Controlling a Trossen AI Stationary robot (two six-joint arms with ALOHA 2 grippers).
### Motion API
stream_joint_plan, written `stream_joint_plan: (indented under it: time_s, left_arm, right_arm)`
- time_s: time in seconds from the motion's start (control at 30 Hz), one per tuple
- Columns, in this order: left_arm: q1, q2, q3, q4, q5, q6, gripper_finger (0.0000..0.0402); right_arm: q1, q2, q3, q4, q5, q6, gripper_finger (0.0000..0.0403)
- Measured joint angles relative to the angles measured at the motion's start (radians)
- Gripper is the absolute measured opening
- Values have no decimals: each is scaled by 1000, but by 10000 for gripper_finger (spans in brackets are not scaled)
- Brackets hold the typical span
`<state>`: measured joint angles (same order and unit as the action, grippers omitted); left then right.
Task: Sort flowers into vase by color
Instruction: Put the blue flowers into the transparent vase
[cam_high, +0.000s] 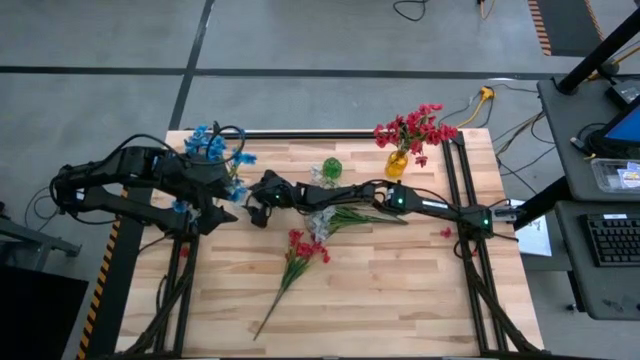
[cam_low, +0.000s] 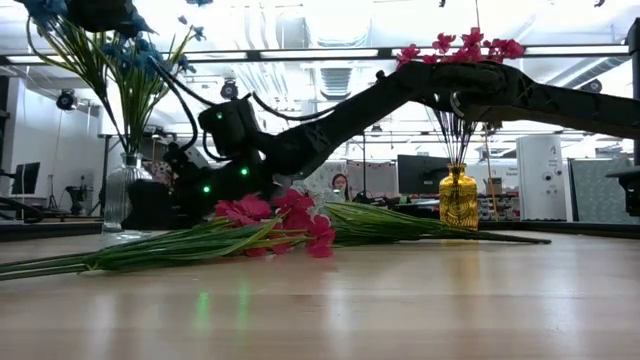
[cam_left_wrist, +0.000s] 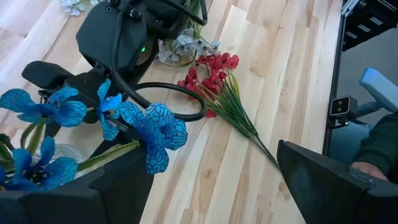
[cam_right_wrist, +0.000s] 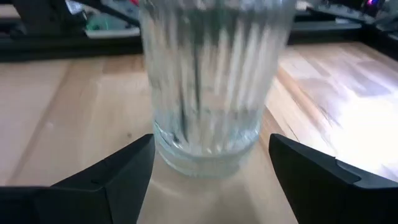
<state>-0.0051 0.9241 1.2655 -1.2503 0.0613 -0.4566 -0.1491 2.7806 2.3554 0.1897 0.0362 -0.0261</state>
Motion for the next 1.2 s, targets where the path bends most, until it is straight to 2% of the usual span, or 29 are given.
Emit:
stream_joint_plan:
  time_s: [0.27,0.6,0.77,0.93,1.1,1.2]
  left_arm:
    - [0,1,0,-1,0,2,320]
    - [0,16,0,0,0,33,320]
    - [0,27,0,0,0,23,320]
    - [0,34,0,1,0,-8,320]
    - [0,28,0,1,0,-7,320]
    - [0,18,0,1,0,5,320]
  right_arm:
    - [-9,-37,0,-118,0,-37,309]
    - [-32,-130,0,-431,-14,-118,312]
    - [-48,-146,1,-348,-118,-92,310]
    - [-55,-146,1,-322,-99,-95,313]
    - [-73,-146,1,-279,-169,-66,313]
    - [-76,-146,1,-259,-171,-53,314]
